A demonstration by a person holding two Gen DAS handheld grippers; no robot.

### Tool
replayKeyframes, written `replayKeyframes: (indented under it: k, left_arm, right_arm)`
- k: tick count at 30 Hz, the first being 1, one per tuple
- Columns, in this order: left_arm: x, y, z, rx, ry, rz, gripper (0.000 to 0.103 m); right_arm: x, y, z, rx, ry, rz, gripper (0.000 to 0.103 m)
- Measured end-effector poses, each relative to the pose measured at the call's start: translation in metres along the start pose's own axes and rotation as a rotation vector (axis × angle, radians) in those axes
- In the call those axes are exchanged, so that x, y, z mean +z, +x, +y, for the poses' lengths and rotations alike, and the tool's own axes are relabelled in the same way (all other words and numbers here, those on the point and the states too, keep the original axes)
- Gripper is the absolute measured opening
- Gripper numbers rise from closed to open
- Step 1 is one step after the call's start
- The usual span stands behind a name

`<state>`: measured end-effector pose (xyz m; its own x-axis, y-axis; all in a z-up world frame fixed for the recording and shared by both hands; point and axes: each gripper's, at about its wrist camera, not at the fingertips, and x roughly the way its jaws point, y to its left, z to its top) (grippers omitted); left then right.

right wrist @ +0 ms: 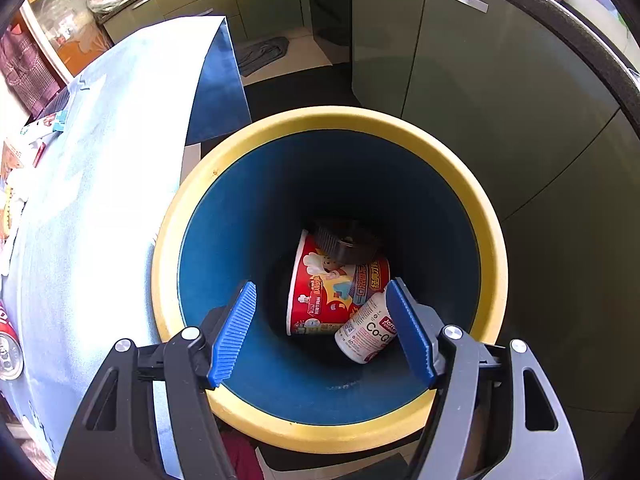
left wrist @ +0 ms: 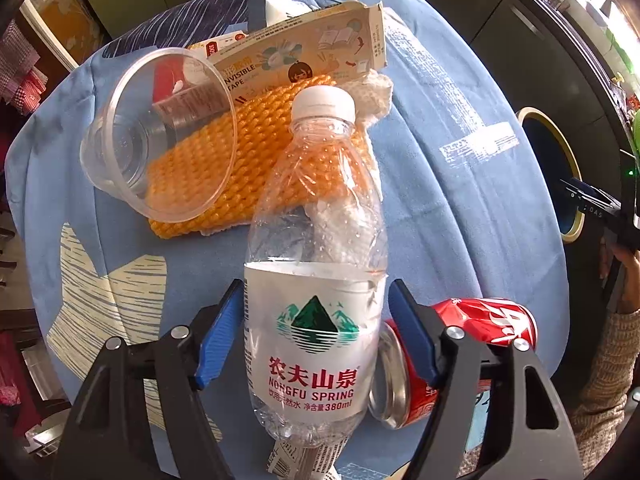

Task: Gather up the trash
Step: 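Grasp the Nongfu Spring water bottle with the left tool, then carry the water bottle over the bin and release it with the left tool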

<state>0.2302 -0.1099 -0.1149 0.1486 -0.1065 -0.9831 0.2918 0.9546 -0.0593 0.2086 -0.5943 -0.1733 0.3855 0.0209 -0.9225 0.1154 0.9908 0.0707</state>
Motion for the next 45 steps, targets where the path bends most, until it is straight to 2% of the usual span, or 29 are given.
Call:
replayKeyframes:
  k: [1,12,23,31,37,45]
  left_arm:
    - [0.001,0.000,0.000,0.004,0.002,-0.002,0.063]
    - [0.009,0.000,-0.010,0.028,0.043,-0.014,0.062]
    - [-0.004,-0.042,-0.027,0.043,0.095,-0.083,0.062]
    - [-0.004,-0.071,-0.041,0.036,0.152,-0.135,0.062]
    - [0.010,-0.085,-0.082,0.009,0.237,-0.164,0.062]
    - [0.046,-0.070,-0.199,-0.057,0.447,-0.135,0.062]
  right_arm:
    - [-0.001,0.000,0.000,0.000,0.001,0.001,0.067]
    - [-0.005,0.002,-0.006,0.007,0.011,0.006,0.068]
    - [-0.004,-0.004,-0.004,0.016,0.003,-0.006,0.068]
    - [-0.008,-0.026,-0.007,0.036,0.015,-0.051,0.068]
    - [-0.018,-0.052,-0.009,0.040,0.012,-0.093,0.068]
    - [-0.045,-0.085,-0.034,0.016,0.036,-0.130,0.068]
